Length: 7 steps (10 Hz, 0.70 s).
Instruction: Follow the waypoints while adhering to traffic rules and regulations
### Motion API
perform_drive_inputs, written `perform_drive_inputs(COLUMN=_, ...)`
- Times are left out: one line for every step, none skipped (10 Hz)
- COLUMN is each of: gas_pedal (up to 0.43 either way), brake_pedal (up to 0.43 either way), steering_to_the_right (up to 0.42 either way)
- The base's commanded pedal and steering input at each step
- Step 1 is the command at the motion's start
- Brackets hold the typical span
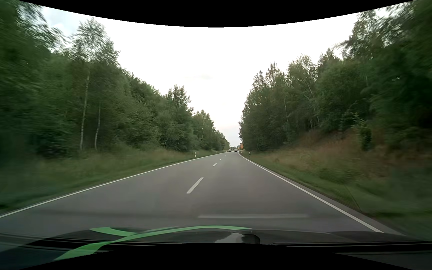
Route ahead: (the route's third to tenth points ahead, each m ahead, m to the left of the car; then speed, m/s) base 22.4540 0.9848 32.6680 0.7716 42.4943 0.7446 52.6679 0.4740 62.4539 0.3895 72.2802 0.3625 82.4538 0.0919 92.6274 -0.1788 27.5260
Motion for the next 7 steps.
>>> perform_drive_inputs(gas_pedal=0.28, brake_pedal=0.0, steering_to_the_right=0.004)
perform_drive_inputs(gas_pedal=0.28, brake_pedal=0.0, steering_to_the_right=0.004)
perform_drive_inputs(gas_pedal=0.268, brake_pedal=0.0, steering_to_the_right=0.003)
perform_drive_inputs(gas_pedal=0.248, brake_pedal=0.0, steering_to_the_right=0.003)
perform_drive_inputs(gas_pedal=0.22, brake_pedal=0.0, steering_to_the_right=0.002)
perform_drive_inputs(gas_pedal=0.22, brake_pedal=0.0, steering_to_the_right=0.002)
perform_drive_inputs(gas_pedal=0.22, brake_pedal=0.0, steering_to_the_right=0.002)
